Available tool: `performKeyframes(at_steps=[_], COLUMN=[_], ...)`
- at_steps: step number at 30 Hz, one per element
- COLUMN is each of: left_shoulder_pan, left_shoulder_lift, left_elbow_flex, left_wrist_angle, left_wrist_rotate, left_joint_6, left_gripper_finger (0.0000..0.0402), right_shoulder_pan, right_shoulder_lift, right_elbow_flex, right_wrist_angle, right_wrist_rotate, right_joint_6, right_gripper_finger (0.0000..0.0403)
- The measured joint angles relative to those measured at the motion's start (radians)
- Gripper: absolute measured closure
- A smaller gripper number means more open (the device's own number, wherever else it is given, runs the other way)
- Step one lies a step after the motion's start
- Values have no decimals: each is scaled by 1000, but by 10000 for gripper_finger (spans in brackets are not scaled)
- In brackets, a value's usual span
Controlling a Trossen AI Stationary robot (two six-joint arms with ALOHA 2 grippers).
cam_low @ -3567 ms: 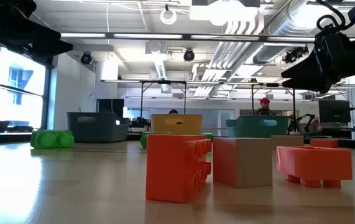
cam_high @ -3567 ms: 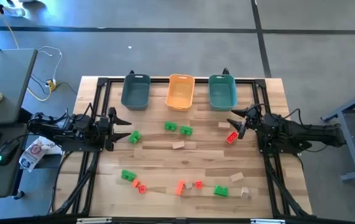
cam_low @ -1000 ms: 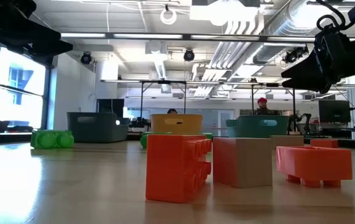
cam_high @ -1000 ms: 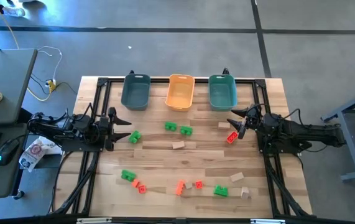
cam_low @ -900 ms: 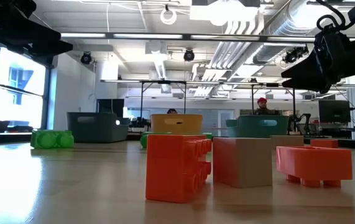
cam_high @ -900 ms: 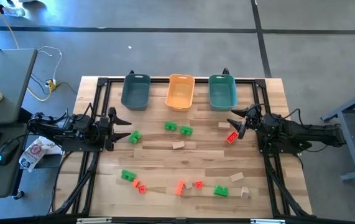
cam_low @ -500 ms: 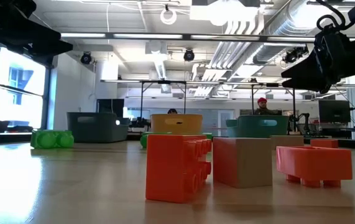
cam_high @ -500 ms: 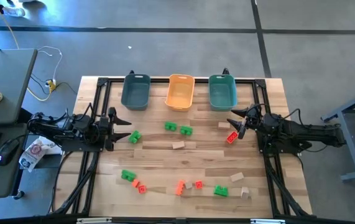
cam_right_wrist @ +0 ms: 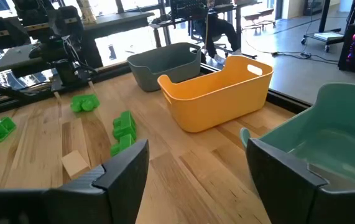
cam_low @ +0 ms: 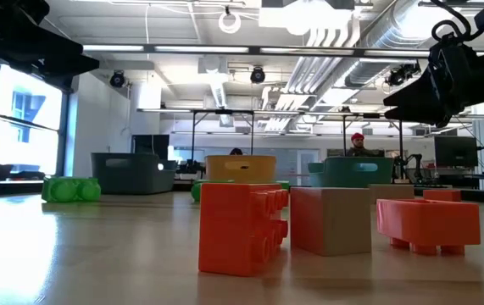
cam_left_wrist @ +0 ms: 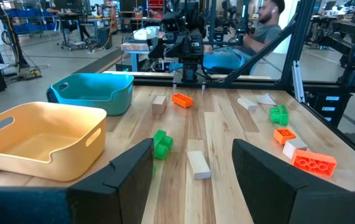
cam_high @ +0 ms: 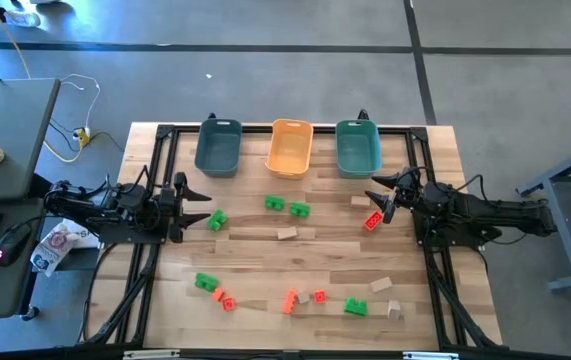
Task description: Sort & place blocks by color
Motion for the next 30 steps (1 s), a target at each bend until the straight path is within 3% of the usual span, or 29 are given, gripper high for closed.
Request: performKeyframes(at_steps=[25,30], left_shoulder_pan=[0,0], left_shoulder_lift=[0,0], left_elbow_flex=[0,0], left_wrist_angle=[0,0], left_wrist_rotate=[0,-9], left_joint_6=[0,16], left_gripper_finger=[195,195], right_shoulder_pan=[0,0], right_shoulder_lift=[0,0], right_elbow_flex=[0,0], right_wrist_angle=[12,30], right_wrist_rotate=[0,7], right_joint_6=[0,79], right_gripper_finger=[146,146])
